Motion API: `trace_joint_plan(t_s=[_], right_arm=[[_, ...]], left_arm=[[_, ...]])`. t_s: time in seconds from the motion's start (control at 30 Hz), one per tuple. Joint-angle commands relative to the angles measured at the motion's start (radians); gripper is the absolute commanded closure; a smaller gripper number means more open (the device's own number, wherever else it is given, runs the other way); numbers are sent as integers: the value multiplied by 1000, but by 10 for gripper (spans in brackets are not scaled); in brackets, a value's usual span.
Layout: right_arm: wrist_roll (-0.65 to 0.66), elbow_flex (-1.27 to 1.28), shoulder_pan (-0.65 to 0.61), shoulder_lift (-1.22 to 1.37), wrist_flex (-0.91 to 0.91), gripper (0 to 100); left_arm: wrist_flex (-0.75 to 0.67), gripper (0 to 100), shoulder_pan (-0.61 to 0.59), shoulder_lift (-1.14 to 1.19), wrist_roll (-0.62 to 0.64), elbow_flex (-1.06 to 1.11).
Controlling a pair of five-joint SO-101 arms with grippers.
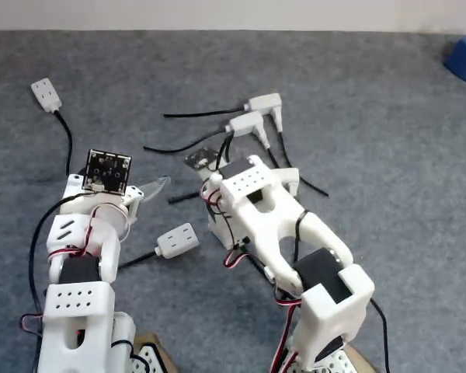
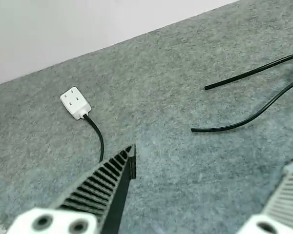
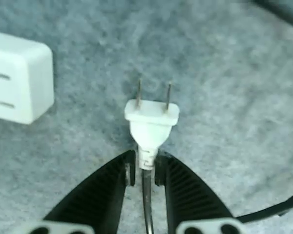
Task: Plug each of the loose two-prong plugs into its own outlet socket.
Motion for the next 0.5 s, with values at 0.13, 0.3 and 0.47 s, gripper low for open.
trace_joint_plan(t_s=[0.13, 0.3, 0.47], right_arm=[[5, 74, -8, -13, -122, 919], [3, 156, -8, -15, -193, 957], [-38, 91, 4, -22, -108, 991]], left_arm=[[2, 585, -10, 2, 8, -42], [2, 585, -10, 2, 6, -35], [2, 585, -10, 2, 6, -35]])
